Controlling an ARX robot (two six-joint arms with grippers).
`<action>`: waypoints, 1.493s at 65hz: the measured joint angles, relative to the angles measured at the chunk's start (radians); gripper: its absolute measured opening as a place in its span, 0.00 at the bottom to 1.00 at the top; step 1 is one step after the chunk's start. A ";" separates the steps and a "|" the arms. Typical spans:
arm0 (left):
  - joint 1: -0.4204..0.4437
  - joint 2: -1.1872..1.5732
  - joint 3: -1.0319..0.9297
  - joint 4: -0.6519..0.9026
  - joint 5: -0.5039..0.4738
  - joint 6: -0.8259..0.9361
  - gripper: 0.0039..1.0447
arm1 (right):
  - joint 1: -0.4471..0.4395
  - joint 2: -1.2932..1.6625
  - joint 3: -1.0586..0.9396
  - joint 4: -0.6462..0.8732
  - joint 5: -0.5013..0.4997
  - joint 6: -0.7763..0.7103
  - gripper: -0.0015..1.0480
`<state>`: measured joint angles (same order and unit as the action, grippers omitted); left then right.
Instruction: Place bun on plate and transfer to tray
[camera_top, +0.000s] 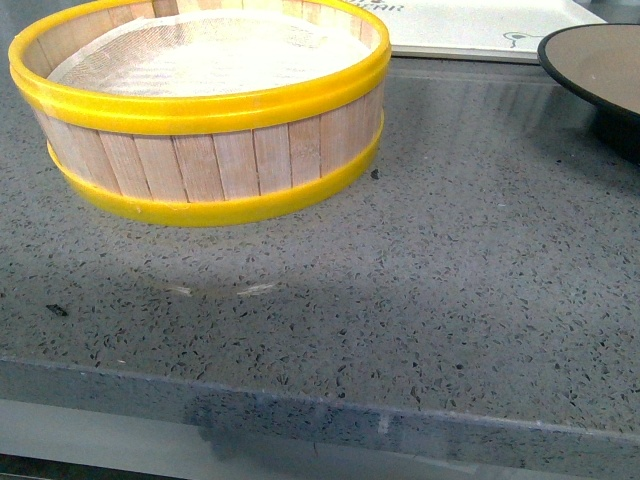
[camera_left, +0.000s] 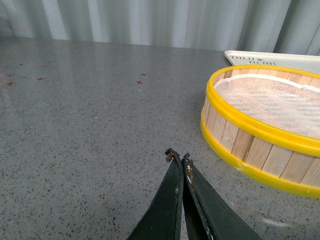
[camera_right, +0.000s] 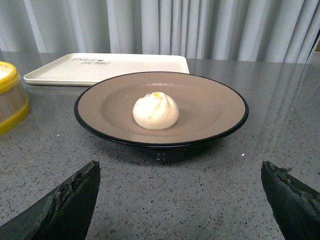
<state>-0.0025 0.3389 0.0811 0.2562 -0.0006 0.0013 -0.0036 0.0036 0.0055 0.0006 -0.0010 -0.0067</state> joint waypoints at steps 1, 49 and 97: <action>0.000 -0.003 -0.002 -0.002 0.000 0.000 0.04 | 0.000 0.000 0.000 0.000 0.000 0.000 0.91; 0.000 -0.286 -0.055 -0.235 0.000 -0.003 0.04 | 0.000 0.000 0.000 0.000 0.000 0.000 0.91; 0.000 -0.335 -0.055 -0.256 0.000 -0.004 0.90 | 0.000 0.000 0.000 0.000 0.000 0.000 0.91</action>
<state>-0.0025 0.0036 0.0261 0.0006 -0.0002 -0.0025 -0.0036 0.0036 0.0055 0.0006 -0.0010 -0.0063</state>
